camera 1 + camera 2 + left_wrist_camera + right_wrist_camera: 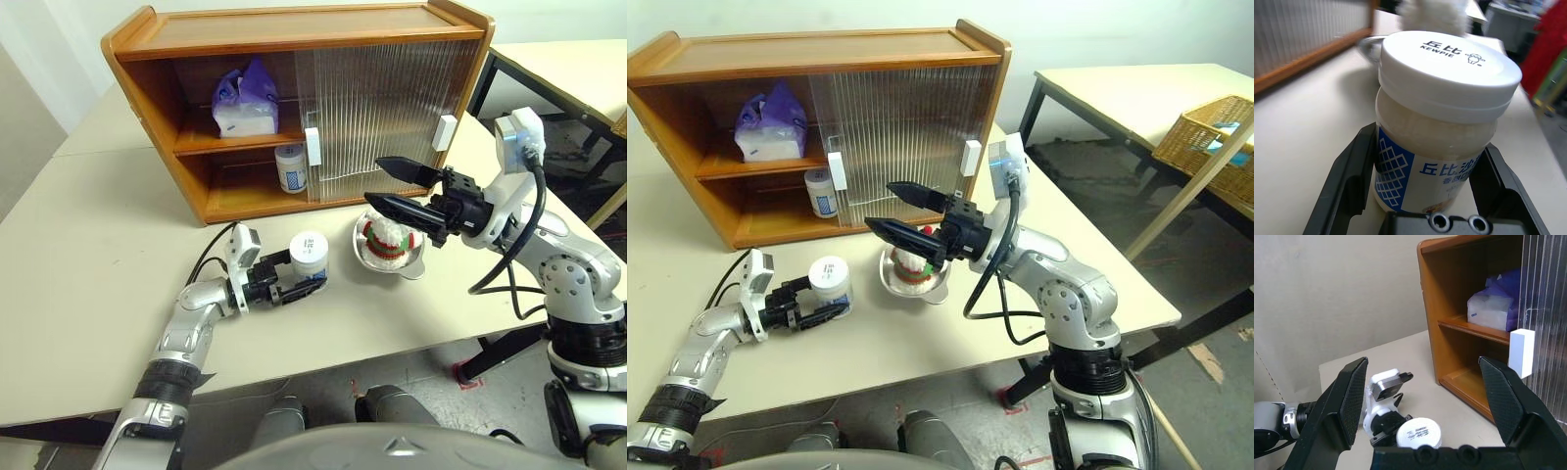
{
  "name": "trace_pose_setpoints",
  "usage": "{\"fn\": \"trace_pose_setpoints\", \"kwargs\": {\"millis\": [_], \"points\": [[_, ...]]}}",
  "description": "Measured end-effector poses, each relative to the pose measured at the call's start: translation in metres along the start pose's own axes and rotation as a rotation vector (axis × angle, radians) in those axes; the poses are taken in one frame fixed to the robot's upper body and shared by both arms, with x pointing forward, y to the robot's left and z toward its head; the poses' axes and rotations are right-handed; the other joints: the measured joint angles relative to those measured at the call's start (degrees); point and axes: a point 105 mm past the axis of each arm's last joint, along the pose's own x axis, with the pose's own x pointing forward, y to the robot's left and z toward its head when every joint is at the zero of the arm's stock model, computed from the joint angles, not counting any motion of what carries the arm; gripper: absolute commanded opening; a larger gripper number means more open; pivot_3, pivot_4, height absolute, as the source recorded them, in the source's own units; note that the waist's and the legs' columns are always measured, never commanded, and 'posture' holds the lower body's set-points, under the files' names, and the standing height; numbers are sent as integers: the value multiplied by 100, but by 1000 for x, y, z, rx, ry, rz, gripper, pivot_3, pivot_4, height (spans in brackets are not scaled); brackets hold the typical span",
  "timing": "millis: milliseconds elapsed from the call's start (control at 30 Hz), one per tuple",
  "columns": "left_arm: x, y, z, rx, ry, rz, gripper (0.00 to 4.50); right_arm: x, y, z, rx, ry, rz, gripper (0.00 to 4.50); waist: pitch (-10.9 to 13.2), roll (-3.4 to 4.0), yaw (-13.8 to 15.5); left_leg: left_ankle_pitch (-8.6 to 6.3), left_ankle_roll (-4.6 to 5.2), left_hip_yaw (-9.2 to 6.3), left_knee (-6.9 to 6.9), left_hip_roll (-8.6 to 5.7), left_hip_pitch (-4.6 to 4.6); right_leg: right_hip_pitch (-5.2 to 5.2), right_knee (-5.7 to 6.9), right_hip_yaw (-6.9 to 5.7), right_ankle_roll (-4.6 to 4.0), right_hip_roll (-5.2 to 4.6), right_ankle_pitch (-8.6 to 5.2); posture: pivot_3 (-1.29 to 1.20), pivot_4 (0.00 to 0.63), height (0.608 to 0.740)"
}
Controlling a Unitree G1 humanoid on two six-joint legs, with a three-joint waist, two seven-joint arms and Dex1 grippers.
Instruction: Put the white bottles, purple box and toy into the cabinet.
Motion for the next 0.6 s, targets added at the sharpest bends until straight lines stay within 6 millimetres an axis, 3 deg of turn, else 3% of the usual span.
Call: {"fn": "trace_pose_setpoints", "kwargs": {"millis": [233,600], "points": [[-7,39,22,-21,-86,238,3097,1,0,0,2,-3,2,4500,0,0,11,2,1,2,1,-3,0,1,-1,0,1,0,0,-162,17,740],[-8,87,26,-55,-101,523,3097,1,0,-1,4,-8,3,4500,1,-2,41,11,10,6,11,-13,2,12,-6,4,32,2,16,-170,13,740]]}}
